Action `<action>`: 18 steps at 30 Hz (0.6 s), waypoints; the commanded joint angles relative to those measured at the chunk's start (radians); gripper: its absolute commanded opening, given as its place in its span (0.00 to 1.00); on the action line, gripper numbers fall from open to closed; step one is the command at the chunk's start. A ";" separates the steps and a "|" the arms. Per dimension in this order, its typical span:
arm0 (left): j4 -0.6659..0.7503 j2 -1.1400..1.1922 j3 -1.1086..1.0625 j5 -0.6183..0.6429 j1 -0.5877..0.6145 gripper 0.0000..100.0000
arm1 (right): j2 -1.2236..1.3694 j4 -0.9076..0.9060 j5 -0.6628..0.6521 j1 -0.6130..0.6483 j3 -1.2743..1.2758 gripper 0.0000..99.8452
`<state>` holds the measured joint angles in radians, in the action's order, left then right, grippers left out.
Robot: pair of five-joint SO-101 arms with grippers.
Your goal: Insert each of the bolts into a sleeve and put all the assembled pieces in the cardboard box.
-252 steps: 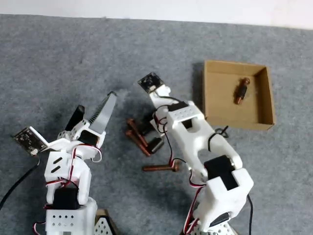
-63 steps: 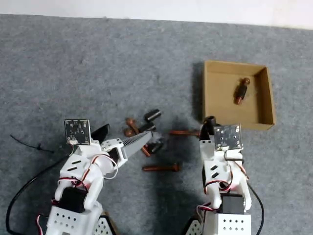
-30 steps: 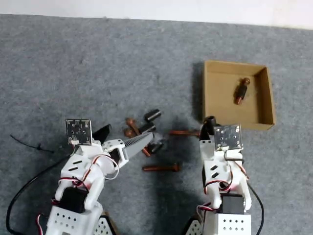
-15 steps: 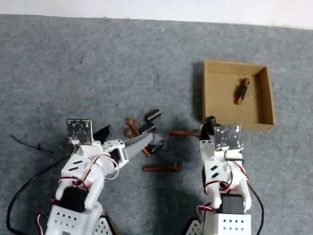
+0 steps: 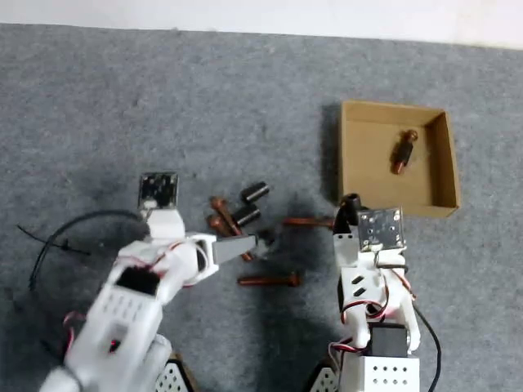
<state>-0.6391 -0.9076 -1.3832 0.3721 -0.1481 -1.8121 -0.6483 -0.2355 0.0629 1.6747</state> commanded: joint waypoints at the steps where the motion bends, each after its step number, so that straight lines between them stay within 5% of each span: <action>1: 0.017 0.259 0.157 -0.008 -0.010 0.48 | -0.012 0.001 0.003 -0.005 0.134 0.01; 15: 0.091 0.628 0.344 0.000 -0.013 0.48 | -0.012 0.001 0.003 -0.005 0.134 0.01; 18: 0.153 0.661 0.344 0.098 -0.035 0.48 | -0.012 0.001 0.003 -0.005 0.134 0.01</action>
<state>-0.5608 -0.2723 -1.0856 0.3844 -0.1496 -1.8121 -0.6483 -0.2355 0.0629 1.6747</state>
